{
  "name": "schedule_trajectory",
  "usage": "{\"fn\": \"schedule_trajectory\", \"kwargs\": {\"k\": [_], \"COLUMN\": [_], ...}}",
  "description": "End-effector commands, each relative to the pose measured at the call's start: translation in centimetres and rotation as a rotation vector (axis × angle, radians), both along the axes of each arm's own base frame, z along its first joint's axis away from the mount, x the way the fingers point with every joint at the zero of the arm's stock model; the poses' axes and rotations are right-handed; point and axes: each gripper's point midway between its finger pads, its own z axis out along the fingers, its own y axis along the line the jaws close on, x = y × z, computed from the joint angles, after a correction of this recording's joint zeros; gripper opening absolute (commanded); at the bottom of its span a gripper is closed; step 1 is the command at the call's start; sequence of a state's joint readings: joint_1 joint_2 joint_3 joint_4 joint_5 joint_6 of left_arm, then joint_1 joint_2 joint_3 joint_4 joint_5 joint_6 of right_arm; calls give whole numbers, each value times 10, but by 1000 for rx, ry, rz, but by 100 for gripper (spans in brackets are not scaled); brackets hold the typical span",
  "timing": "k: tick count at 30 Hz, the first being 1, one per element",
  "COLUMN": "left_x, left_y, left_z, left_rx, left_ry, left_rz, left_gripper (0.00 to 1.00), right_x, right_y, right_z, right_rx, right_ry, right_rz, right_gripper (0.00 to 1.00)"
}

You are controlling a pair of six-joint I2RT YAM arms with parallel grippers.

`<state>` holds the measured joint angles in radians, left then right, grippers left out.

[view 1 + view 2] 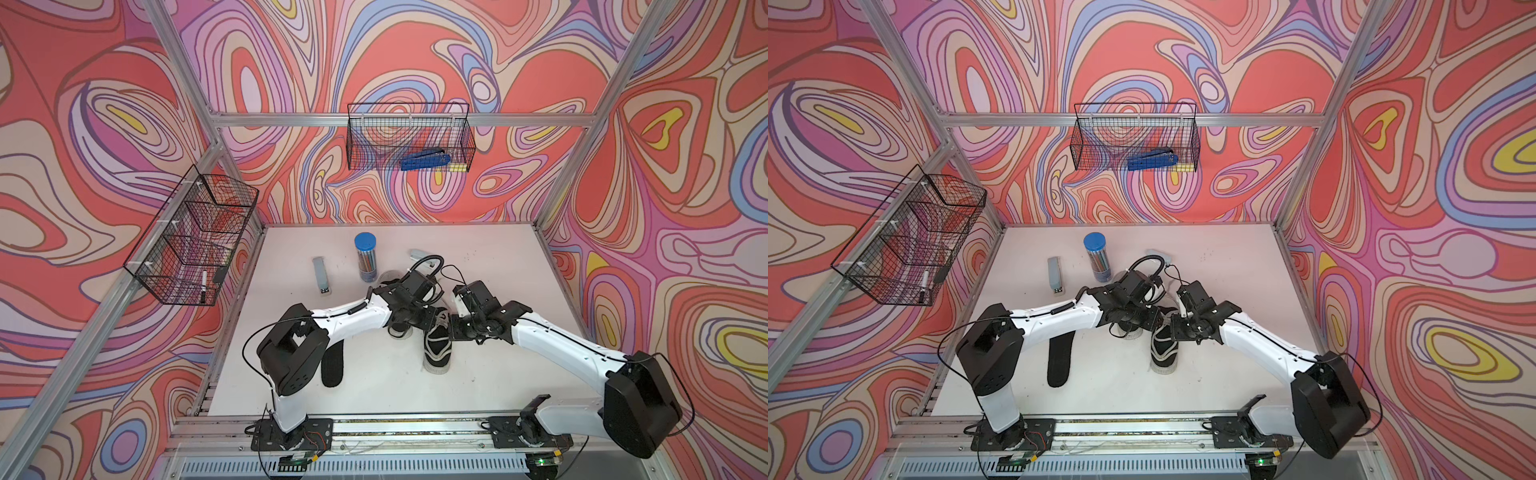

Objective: Remove the insole from the shoe
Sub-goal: Untie the shoelace on the shoe.

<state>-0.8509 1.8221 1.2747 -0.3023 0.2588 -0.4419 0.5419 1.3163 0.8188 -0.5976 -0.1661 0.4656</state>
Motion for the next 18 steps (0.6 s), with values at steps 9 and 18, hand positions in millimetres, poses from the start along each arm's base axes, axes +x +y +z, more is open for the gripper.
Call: {"fn": "schedule_trajectory", "kwargs": {"k": [9, 18], "left_x": [3, 7], "left_y": [-12, -7], "left_z": [-4, 10], "left_rx": [-19, -34], "left_ry": [33, -17], "left_rz": [-24, 8], "left_gripper": [16, 0], "right_x": [4, 8], "right_y": [3, -10], "right_z": [8, 5], "right_rx": [28, -14], "right_ry": [-26, -35], "right_rz": [1, -76], "right_gripper": [0, 0]}}
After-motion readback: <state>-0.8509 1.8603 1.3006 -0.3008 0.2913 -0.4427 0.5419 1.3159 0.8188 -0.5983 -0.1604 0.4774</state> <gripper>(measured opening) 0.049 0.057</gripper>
